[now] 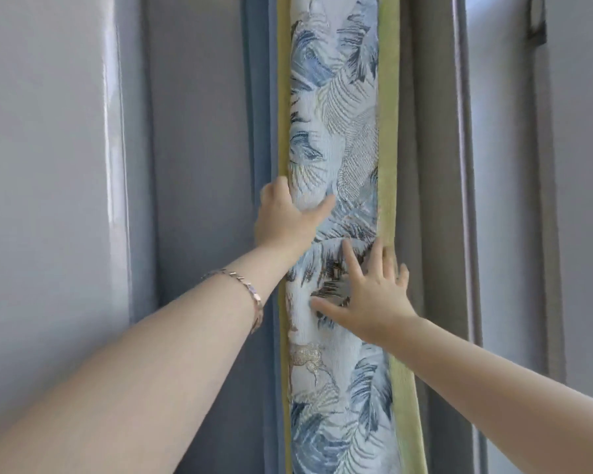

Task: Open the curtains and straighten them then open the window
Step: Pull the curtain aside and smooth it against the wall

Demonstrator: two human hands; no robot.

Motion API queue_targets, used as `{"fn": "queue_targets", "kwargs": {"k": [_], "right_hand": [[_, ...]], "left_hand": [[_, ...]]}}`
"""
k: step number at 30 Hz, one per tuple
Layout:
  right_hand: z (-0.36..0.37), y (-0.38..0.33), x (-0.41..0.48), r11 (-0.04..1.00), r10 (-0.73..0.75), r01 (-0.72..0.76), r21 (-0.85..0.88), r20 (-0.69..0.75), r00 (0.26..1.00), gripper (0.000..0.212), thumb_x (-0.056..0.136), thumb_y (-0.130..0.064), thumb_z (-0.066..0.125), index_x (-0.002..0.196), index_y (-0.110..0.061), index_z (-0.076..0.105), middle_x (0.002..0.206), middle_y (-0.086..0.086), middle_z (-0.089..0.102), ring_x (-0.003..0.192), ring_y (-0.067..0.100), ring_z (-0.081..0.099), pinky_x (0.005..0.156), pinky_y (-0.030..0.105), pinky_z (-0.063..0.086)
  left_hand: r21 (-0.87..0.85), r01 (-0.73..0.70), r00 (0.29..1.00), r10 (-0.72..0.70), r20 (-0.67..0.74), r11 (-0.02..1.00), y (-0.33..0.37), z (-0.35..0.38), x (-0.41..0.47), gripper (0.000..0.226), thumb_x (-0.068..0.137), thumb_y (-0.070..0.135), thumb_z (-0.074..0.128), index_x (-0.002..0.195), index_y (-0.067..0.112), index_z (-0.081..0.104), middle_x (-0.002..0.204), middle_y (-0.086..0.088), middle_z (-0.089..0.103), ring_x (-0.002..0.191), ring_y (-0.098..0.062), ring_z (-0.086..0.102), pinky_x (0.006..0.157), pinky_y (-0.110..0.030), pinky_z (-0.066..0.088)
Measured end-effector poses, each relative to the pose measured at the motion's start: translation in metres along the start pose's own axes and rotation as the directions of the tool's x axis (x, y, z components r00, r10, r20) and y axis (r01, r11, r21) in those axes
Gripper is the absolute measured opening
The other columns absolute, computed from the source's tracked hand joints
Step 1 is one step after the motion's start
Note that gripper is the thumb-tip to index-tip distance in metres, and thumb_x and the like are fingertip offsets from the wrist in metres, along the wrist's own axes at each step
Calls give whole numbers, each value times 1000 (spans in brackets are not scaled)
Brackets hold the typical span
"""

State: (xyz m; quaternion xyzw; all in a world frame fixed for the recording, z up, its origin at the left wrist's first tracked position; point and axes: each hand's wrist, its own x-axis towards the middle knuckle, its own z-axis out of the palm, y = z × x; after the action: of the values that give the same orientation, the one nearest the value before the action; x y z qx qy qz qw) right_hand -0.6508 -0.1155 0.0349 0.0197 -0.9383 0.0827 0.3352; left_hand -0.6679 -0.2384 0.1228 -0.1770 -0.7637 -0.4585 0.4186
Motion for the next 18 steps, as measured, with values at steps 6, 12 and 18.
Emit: {"fn": "queue_targets", "kwargs": {"k": [6,12,18], "right_hand": [[58,-37,63,945,92,-129,300,132,987,131,63,-82,48,147,-6,-19,150,36,-22,142,44,-22,115,57,0],[138,-45,166,977,69,-87,197,95,993,114,80,-65,47,144,-5,-25,146,41,-25,138,51,-22,114,60,0],[209,-54,277,994,-29,23,111,56,998,100,89,-62,32,131,-2,-36,116,39,-48,134,55,-26,112,62,-4]], "left_hand": [[313,121,985,-75,-156,942,-39,41,79,43,92,45,47,109,9,64,152,-14,21,131,-37,36,109,-49,26],[269,120,984,-78,-161,956,-128,81,162,48,96,37,42,111,-5,61,153,-26,20,144,-30,14,114,-41,23],[383,112,972,-22,-234,917,-200,118,242,51,97,42,34,106,-2,59,141,-22,37,118,-39,48,95,-46,42]]}}
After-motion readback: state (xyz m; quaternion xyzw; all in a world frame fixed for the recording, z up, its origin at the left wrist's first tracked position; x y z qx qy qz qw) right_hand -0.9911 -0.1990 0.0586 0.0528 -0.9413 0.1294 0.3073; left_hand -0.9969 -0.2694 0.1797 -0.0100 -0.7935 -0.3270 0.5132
